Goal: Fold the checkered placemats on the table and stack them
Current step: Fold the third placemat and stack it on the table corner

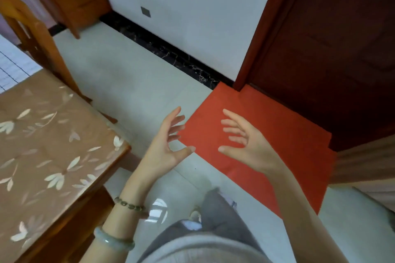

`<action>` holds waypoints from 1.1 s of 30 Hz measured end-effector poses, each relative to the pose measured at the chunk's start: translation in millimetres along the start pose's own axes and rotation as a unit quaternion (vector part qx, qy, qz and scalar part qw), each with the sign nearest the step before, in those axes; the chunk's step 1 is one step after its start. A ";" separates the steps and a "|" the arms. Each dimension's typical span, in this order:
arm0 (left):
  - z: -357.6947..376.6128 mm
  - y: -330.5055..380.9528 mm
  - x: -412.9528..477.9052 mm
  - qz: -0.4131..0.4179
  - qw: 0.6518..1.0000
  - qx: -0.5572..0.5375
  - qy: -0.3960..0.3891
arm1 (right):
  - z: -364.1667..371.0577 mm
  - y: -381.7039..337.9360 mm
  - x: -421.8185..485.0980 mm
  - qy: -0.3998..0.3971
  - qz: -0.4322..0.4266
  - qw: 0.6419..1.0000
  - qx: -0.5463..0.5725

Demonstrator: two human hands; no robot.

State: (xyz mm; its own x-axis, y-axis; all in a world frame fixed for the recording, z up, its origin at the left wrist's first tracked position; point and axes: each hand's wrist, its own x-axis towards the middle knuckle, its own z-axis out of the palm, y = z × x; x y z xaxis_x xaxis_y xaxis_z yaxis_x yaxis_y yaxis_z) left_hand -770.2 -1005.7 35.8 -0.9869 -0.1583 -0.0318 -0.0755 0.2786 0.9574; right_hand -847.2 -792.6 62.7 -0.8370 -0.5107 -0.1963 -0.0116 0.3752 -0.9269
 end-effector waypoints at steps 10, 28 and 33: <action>-62.8 -26.9 160.7 -0.063 0.989 -0.005 0.137 | -14.9 -29.8 243.9 -0.140 -0.031 0.989 -0.022; -218.5 -69.0 371.9 -0.147 0.919 -0.010 0.367 | 61.7 -132.9 600.8 -0.359 -0.100 0.925 -0.076; -296.1 -95.7 422.1 -0.152 0.905 0.012 0.398 | 117.6 -165.6 689.4 -0.388 -0.112 0.911 -0.080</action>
State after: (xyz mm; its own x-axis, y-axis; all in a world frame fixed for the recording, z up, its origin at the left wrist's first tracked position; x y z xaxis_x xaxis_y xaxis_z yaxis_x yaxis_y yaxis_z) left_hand -1137.3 -1379.6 15.7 -0.5051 -0.8605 -0.0661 -0.3382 0.1270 0.9325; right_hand -1358.0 -1297.8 43.2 -0.1656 -0.9585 -0.2322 -0.2657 0.2701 -0.9254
